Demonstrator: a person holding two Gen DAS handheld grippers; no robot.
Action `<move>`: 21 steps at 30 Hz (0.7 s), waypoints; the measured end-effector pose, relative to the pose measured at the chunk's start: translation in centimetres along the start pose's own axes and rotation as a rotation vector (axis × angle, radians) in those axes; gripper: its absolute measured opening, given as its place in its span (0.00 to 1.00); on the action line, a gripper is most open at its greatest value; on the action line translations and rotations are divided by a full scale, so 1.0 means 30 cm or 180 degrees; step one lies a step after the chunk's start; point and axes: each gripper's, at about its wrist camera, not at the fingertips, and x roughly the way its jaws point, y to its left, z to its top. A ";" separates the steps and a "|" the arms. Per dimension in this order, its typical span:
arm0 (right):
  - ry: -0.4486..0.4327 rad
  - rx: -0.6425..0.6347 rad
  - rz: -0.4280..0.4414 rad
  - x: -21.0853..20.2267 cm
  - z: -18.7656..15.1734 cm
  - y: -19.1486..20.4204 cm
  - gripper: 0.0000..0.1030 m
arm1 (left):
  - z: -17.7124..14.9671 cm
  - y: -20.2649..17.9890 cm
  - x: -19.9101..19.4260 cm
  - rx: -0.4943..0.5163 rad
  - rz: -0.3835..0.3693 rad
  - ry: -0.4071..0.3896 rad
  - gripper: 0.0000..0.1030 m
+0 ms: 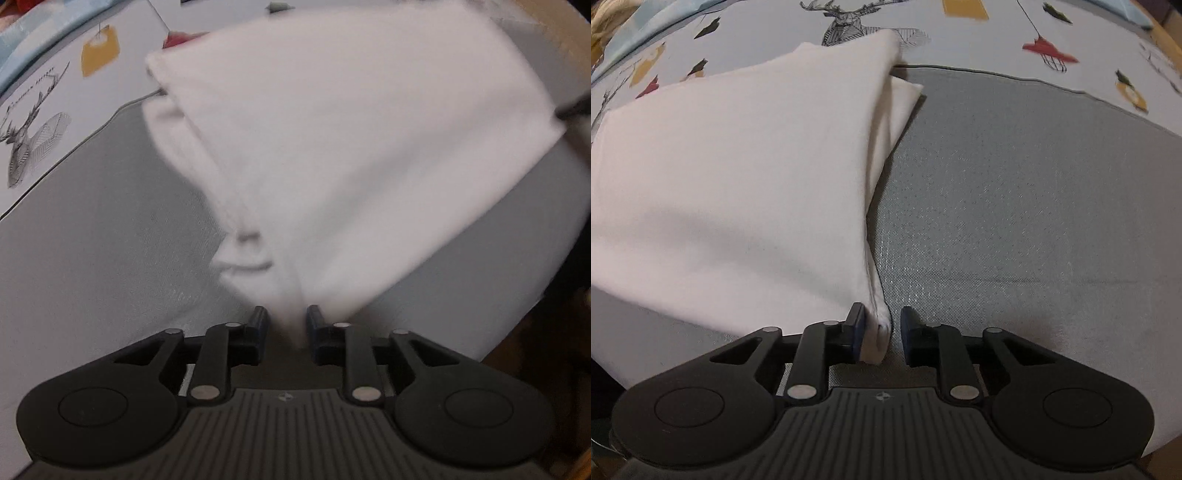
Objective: Fold small clothes
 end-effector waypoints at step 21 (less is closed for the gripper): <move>-0.1697 -0.0098 -0.0256 -0.403 -0.036 0.135 0.55 | 0.045 0.068 -0.410 -0.1638 0.0687 -0.1385 0.41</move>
